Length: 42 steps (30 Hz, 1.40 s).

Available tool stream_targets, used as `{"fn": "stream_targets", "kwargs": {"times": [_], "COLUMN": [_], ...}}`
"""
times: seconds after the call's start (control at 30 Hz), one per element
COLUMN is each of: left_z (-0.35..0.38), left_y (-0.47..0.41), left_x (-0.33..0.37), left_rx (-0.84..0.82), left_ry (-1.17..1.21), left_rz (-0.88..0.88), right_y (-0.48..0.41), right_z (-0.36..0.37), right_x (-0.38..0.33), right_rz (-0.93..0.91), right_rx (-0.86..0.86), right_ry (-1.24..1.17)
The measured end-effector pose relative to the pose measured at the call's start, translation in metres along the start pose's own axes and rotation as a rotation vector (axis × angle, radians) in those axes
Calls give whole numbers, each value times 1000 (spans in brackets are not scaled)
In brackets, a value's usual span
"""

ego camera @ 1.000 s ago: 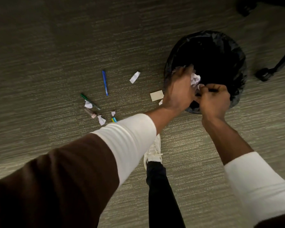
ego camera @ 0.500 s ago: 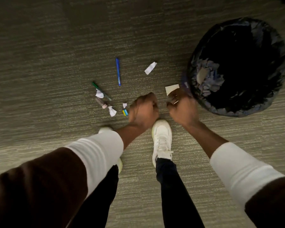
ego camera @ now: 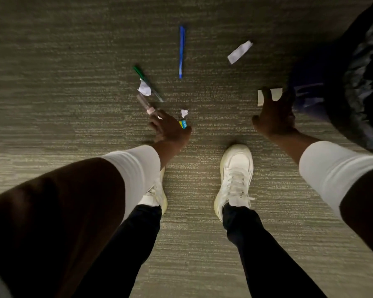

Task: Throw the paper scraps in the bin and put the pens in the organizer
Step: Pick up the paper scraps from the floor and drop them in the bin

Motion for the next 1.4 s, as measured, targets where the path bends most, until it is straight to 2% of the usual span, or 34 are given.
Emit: {"fn": "stream_targets", "kwargs": {"times": [0.17,0.4,0.47,0.57,0.7,0.97,1.23,1.4], "left_z": [31,26,22,19,15,27,26,13], "left_y": [-9,-6,-5,-2,4,6,6,25], "left_x": [8,26,28,34,41,40,35,32], "left_rx": [11,148,181,226,292,322,321,270], "left_ry": [132,174,114,-3,-51,-167,-103,-76], "left_rz": [-22,-9,38,200,316,375,459,519], "right_y": [-12,-16,-16,-16,-11,-10,6,31], "right_z": [23,31,31,30,28,34,38,33], "right_x": [19,32,36,40,35,32,26,13], "right_rz": [5,-97,-84,-75,-150,-137,-26,-4], "right_rx": [-15,63,69,56,158,201,315,293], "right_ry": [26,42,38,73,83,75,-95,-166]}}
Point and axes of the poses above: each hand's wrist, its own y-axis away from the middle knuckle, its own z-axis out of the palm, x = y × z, the point moved 6 cm from there along -y, towards the middle knuckle, and after that the axes turned 7 degrees about -y, right-handed, at the moved point
